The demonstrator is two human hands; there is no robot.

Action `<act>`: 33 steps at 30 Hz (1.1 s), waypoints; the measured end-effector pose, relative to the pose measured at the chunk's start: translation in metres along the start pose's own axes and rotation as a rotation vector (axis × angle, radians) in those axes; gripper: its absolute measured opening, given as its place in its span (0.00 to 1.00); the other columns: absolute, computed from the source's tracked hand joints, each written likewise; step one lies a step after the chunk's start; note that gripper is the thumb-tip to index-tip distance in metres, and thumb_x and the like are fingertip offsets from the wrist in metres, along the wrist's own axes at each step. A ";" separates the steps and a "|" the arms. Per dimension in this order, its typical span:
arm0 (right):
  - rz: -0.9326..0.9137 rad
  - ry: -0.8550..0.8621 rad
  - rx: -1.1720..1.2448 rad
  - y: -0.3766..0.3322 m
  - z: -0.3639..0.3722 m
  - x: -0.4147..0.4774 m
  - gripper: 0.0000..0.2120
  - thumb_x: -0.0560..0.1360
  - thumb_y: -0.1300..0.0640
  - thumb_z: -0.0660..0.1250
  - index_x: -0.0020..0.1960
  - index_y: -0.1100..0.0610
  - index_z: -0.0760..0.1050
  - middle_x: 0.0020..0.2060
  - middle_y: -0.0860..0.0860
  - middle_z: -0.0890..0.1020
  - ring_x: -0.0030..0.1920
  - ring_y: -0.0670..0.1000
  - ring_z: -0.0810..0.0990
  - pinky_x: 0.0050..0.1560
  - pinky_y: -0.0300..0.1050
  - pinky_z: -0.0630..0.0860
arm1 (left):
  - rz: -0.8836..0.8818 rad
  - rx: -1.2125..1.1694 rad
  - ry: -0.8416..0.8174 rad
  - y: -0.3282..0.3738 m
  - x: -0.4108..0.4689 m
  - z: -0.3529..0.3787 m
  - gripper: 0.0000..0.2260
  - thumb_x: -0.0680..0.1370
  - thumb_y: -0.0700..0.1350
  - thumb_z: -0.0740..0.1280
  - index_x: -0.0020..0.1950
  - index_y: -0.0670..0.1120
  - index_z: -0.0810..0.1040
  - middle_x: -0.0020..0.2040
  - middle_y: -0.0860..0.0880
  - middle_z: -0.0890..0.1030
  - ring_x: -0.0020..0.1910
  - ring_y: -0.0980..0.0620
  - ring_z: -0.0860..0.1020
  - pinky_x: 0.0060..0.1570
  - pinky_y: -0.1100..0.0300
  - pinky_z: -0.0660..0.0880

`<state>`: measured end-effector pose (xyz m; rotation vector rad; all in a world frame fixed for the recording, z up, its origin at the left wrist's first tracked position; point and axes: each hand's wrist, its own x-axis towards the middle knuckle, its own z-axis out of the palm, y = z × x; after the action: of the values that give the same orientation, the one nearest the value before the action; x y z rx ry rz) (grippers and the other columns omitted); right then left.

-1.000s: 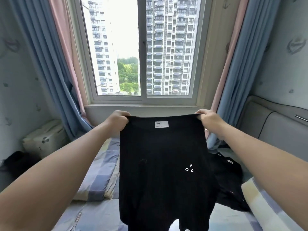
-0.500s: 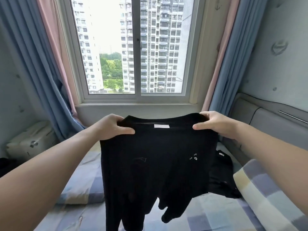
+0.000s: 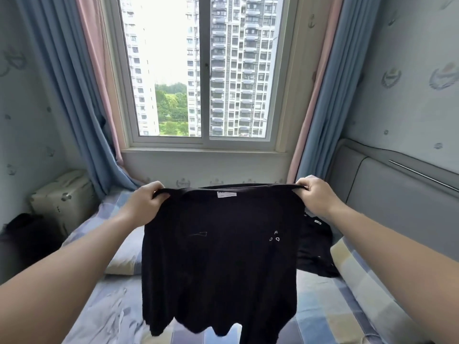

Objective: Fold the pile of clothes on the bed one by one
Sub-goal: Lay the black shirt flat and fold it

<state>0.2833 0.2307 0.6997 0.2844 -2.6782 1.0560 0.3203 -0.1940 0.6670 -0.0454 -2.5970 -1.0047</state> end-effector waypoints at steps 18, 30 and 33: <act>0.062 0.053 0.226 0.052 -0.055 -0.149 0.12 0.79 0.50 0.69 0.39 0.52 0.81 0.28 0.43 0.81 0.30 0.42 0.78 0.36 0.41 0.74 | 0.041 0.059 0.104 0.070 -0.161 0.019 0.06 0.82 0.49 0.65 0.45 0.53 0.77 0.41 0.54 0.81 0.44 0.53 0.78 0.47 0.55 0.71; 0.178 -0.018 0.092 0.117 0.028 -0.017 0.12 0.79 0.48 0.69 0.40 0.54 0.82 0.30 0.45 0.81 0.35 0.48 0.78 0.41 0.46 0.73 | -0.109 0.113 0.070 -0.012 -0.037 0.109 0.08 0.82 0.53 0.65 0.50 0.51 0.80 0.44 0.48 0.82 0.47 0.43 0.79 0.50 0.46 0.77; 0.259 -0.073 0.042 0.149 0.072 0.025 0.14 0.79 0.50 0.68 0.38 0.54 0.80 0.28 0.43 0.79 0.34 0.47 0.76 0.37 0.44 0.70 | -0.158 0.140 -0.012 -0.053 0.010 0.150 0.08 0.82 0.53 0.65 0.51 0.49 0.80 0.45 0.47 0.82 0.47 0.42 0.78 0.48 0.48 0.75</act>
<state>0.2084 0.2860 0.5602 -0.0185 -2.8167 1.1959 0.2558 -0.1354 0.5333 0.1930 -2.7088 -0.8729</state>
